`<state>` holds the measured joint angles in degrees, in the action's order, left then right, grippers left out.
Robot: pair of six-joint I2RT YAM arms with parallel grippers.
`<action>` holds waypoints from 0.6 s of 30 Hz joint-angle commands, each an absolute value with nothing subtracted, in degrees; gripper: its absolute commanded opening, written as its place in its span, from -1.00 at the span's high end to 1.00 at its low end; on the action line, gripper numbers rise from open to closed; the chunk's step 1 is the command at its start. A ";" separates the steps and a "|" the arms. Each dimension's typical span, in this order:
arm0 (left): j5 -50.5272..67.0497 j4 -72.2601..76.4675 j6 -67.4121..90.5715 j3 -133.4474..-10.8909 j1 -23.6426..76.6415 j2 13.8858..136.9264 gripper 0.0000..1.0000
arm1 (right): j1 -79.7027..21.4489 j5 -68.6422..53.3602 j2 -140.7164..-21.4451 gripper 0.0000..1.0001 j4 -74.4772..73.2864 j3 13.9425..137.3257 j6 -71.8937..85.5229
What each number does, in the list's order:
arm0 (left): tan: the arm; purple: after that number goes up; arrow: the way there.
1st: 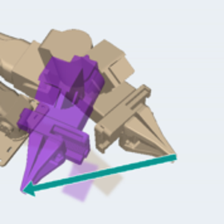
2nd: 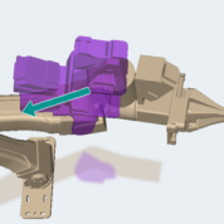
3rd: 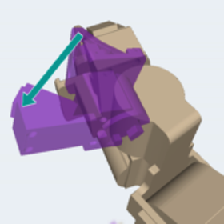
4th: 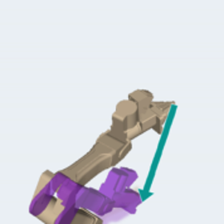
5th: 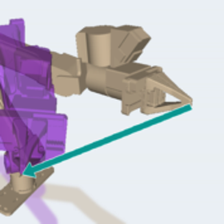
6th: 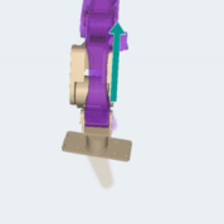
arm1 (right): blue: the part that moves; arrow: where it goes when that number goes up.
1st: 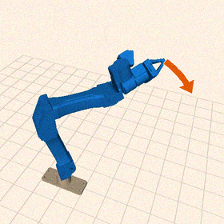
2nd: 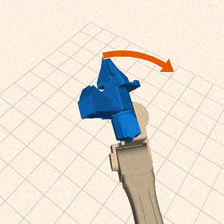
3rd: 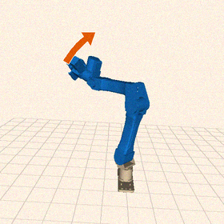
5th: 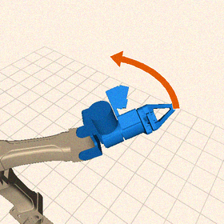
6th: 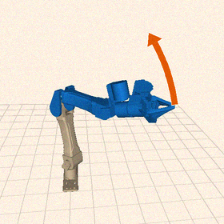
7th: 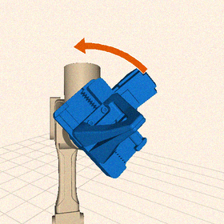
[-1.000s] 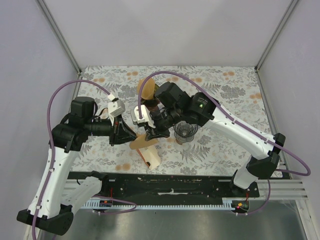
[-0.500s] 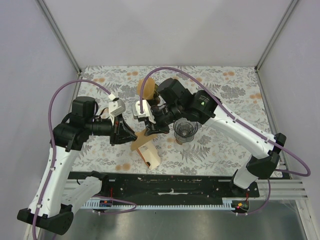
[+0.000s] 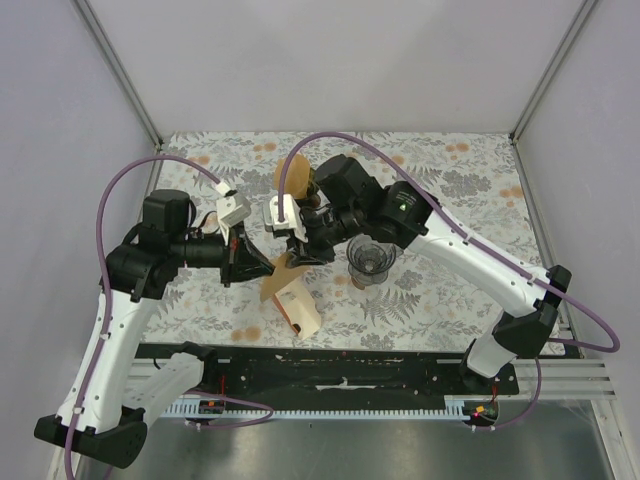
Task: Place the coffee filter in the dripper
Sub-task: Place the coffee filter in the coffee dripper.
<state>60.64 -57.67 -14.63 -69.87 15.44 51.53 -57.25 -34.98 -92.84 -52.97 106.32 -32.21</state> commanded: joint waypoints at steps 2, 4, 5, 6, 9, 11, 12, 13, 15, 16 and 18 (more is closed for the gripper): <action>49.78 -50.90 -4.68 -71.63 14.77 51.68 0.96 | -55.81 -25.95 -90.36 0.17 -43.00 105.39 -25.42; 40.56 -49.05 -0.64 -72.77 14.59 52.38 0.96 | -55.11 -21.56 -89.04 -0.08 -38.70 104.25 -21.64; 35.47 -48.17 2.26 -73.64 14.50 52.90 0.96 | -55.02 -18.14 -88.25 -0.35 -35.63 103.28 -19.18; 31.68 -47.47 4.63 -74.26 14.41 53.26 0.96 | -55.02 -13.06 -87.11 -0.45 -32.90 101.97 -16.81; 21.91 -45.80 10.70 -75.93 14.15 54.49 0.96 | -55.20 -4.06 -84.47 -0.54 -26.56 98.80 -10.13; 18.82 -45.01 14.39 -76.99 13.98 55.10 0.96 | -56.59 -0.37 -82.63 -0.58 -21.38 94.94 -6.78; 18.03 -44.74 15.63 -77.51 13.89 55.37 0.96 | -57.99 3.65 -81.49 -0.58 -18.40 92.75 -5.98; 17.58 -44.48 17.21 -77.87 13.63 55.55 0.96 | -59.66 7.17 -80.87 -0.59 -14.63 90.64 -5.37; 16.88 -44.38 19.76 -78.40 13.01 55.90 0.96 | -62.30 10.28 -80.51 -0.61 -8.82 87.38 -3.96; 16.44 -44.38 20.91 -78.75 12.83 55.90 0.96 | -63.62 11.24 -81.12 -0.60 -6.88 86.58 -3.26; 15.56 -44.38 22.75 -78.66 12.48 56.16 0.96 | -65.21 12.48 -82.87 -0.55 -4.32 86.66 -1.59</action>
<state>20.75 -47.27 14.20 -76.16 13.23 55.92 -61.91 4.10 -81.36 -17.50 88.09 -7.44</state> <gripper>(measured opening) 0.026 0.799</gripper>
